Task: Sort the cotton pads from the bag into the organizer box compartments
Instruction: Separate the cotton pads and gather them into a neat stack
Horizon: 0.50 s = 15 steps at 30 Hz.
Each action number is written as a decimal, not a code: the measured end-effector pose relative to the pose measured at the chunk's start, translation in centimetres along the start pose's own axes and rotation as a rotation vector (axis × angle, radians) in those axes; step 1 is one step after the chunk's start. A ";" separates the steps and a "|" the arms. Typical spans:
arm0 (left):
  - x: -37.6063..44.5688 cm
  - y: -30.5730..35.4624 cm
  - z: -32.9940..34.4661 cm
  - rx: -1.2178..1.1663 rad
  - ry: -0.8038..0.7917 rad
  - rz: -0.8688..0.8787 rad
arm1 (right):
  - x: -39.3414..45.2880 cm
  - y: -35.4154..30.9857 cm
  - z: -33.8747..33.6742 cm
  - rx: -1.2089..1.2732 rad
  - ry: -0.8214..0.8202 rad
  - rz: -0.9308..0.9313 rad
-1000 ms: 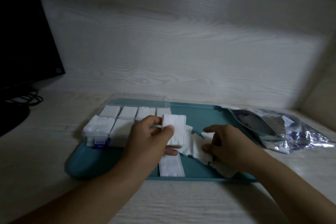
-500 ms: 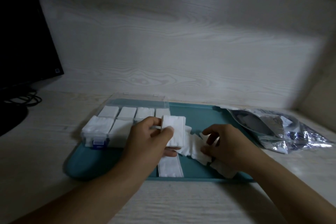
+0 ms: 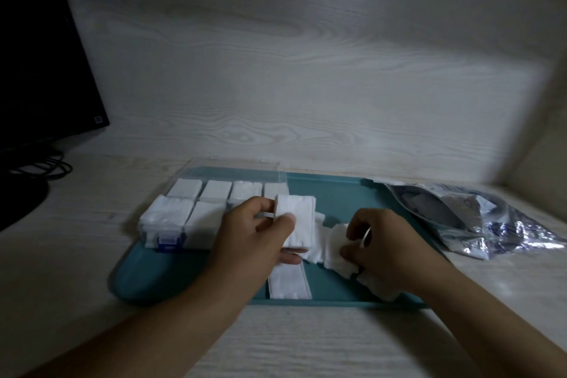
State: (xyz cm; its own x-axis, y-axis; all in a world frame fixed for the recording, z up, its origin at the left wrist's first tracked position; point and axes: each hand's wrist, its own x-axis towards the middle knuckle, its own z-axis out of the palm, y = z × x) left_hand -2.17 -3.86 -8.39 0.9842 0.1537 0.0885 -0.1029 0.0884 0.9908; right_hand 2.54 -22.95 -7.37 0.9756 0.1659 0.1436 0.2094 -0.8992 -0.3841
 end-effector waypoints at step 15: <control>0.2 -0.1 0.1 -0.003 0.006 -0.018 | -0.6 -0.7 -1.7 0.519 0.050 -0.100</control>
State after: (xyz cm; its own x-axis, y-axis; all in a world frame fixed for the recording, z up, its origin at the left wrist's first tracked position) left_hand -1.95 -3.91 -8.43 0.9850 0.1577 0.0704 -0.0859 0.0941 0.9918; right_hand 1.70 -23.12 -5.66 0.9476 0.2099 0.2409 0.3185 -0.5594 -0.7652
